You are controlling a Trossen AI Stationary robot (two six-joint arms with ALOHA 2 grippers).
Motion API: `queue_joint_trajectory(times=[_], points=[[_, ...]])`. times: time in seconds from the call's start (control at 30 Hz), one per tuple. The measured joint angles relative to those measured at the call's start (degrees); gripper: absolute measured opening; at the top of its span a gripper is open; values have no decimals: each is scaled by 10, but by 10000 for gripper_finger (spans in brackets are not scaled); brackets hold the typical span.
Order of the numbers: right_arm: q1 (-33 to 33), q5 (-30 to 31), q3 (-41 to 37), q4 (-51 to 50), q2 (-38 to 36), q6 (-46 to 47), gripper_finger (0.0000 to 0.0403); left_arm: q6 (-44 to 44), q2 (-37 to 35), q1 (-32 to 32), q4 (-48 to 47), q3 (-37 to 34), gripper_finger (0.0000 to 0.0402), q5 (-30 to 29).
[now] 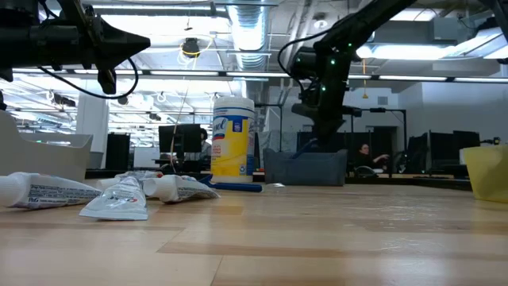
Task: Pick & Place Travel size toiletries
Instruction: Put the blue razor into the black bin
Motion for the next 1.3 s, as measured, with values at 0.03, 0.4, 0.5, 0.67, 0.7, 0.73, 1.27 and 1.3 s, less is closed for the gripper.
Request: queue_joint_trajectory(times=[0.03,0.4,0.5,0.67,0.7,0.73,1.27,1.3], points=[[1,0,0,1,0,0,35,0,0,0,0,0,0,0],[5,-1,0,25,0,5,81,0,0,0,0,0,0,0],[5,-1,0,25,0,5,103,0,0,0,0,0,0,0],[5,-5,4,24,0,19,150,0,0,0,0,0,0,0],[6,-7,8,24,0,23,159,0,0,0,0,0,0,0],[8,-8,13,24,0,29,167,0,0,0,0,0,0,0],[163,-8,156,16,0,30,180,0,0,0,0,0,0,0],[176,-8,156,22,0,30,179,0,0,0,0,0,0,0]])
